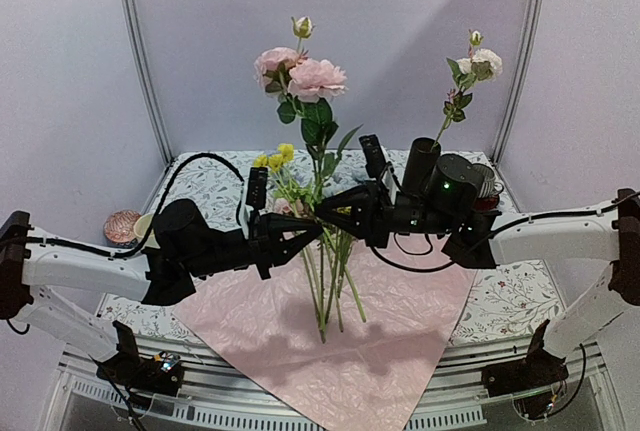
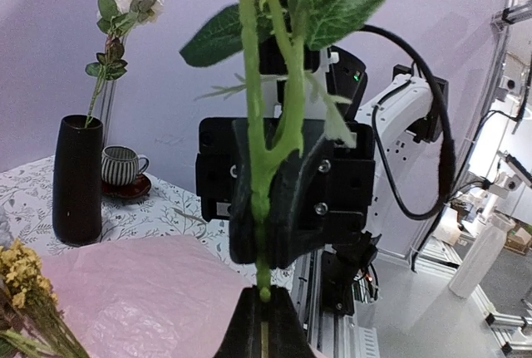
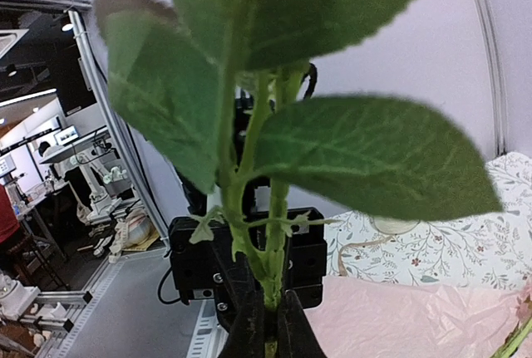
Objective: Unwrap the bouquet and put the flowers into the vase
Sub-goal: Pass from the left arm to the right, then place the fake flower in the vase.
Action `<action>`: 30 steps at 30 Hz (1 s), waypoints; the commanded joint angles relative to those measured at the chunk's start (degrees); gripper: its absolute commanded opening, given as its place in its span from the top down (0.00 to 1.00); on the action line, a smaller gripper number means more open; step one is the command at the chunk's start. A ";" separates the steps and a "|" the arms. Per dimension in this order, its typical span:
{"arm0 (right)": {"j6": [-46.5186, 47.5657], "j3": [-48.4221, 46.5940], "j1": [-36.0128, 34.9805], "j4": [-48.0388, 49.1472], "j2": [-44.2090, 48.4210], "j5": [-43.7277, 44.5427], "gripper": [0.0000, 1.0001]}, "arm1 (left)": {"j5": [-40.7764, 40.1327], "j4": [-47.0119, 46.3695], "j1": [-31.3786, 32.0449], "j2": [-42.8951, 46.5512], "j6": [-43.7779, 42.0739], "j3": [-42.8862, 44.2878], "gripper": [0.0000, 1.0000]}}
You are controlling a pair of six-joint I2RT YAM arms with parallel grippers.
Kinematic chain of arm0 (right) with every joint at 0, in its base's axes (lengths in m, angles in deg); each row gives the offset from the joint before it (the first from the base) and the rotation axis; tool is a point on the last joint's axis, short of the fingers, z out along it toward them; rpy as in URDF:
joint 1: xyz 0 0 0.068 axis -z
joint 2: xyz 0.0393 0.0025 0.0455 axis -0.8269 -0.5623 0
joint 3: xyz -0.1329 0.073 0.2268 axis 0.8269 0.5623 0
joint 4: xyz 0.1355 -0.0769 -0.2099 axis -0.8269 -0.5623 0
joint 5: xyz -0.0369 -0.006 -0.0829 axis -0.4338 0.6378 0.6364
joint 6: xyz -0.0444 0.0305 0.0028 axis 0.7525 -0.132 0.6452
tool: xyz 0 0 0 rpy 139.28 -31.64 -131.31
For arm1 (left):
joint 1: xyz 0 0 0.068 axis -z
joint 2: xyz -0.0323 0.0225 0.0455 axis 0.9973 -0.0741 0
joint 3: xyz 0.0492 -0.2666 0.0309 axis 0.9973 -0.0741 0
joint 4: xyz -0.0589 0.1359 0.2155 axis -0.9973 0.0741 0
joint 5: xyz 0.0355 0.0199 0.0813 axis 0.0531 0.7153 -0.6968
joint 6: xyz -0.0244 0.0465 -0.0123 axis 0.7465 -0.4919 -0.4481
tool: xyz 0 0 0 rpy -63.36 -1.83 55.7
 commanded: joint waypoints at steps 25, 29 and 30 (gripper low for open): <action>12.53 3.76 -0.25 -13.61 12.85 27.71 0.98 | -11.38 11.24 0.90 10.14 -3.92 -2.38 0.02; 15.34 4.76 0.16 -16.77 16.24 35.40 0.98 | -13.05 11.58 0.92 13.24 -5.41 -4.18 0.02; 16.02 4.99 0.52 -17.53 16.94 37.05 0.98 | -13.47 11.68 0.93 13.87 -5.82 -4.47 0.02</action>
